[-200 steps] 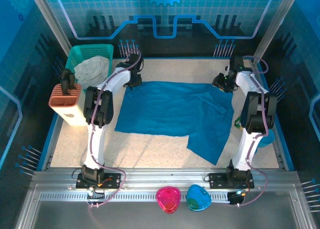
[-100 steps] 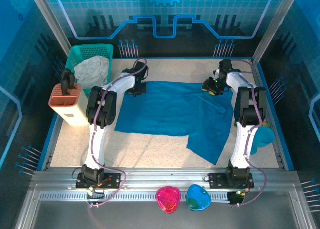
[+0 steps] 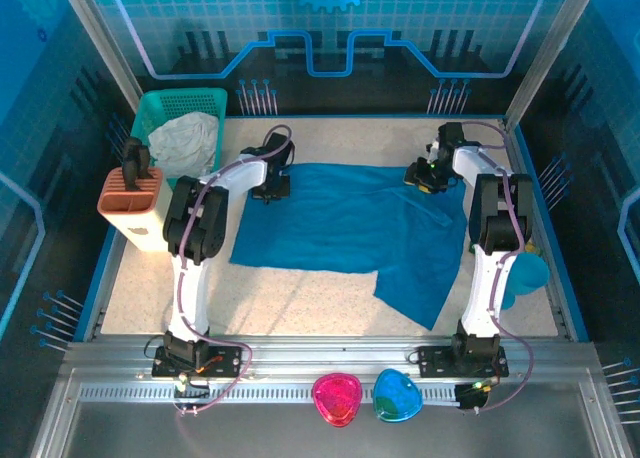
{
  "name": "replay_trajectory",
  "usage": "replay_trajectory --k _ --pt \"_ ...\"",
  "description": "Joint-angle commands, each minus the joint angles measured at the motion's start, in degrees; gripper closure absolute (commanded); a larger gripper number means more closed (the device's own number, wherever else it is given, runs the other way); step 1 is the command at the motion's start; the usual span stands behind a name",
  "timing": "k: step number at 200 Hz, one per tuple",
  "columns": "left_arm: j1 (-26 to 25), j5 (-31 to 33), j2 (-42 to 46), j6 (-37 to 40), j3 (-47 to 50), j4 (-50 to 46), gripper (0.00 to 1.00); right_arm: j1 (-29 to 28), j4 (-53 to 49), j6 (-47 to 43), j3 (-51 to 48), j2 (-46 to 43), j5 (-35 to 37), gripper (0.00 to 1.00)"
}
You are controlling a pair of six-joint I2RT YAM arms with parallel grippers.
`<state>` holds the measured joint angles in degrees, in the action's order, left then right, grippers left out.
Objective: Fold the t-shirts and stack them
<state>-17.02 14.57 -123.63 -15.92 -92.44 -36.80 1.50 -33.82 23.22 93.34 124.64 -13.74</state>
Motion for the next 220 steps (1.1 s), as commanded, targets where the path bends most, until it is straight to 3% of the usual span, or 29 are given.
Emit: replay_trajectory --k 1,41,59,107,177,220 --pt "-0.39 -1.98 4.64 -2.41 1.94 1.83 0.95 -0.53 -0.46 -1.77 0.26 -1.51 1.26 0.54" --pt "-1.08 -2.26 6.13 -2.92 1.59 1.43 0.96 -0.53 -0.11 -1.89 0.3 -1.37 -0.42 0.56" --pt "-1.35 -2.13 6.43 -2.84 1.13 1.11 0.96 -0.53 0.07 -1.66 0.09 -1.6 -1.61 0.62" --pt "-1.66 -1.49 7.76 -2.62 1.52 0.73 0.95 -0.62 0.25 -1.43 -2.31 -5.1 -2.17 1.0" --pt "-1.88 -0.14 12.14 -2.4 4.88 1.94 0.94 -3.83 4.24 3.52 -13.98 -15.67 -0.12 1.0" --pt "-1.88 0.71 13.62 -1.23 6.52 2.32 0.9 -8.38 10.54 10.84 -22.36 -18.47 -1.08 0.78"
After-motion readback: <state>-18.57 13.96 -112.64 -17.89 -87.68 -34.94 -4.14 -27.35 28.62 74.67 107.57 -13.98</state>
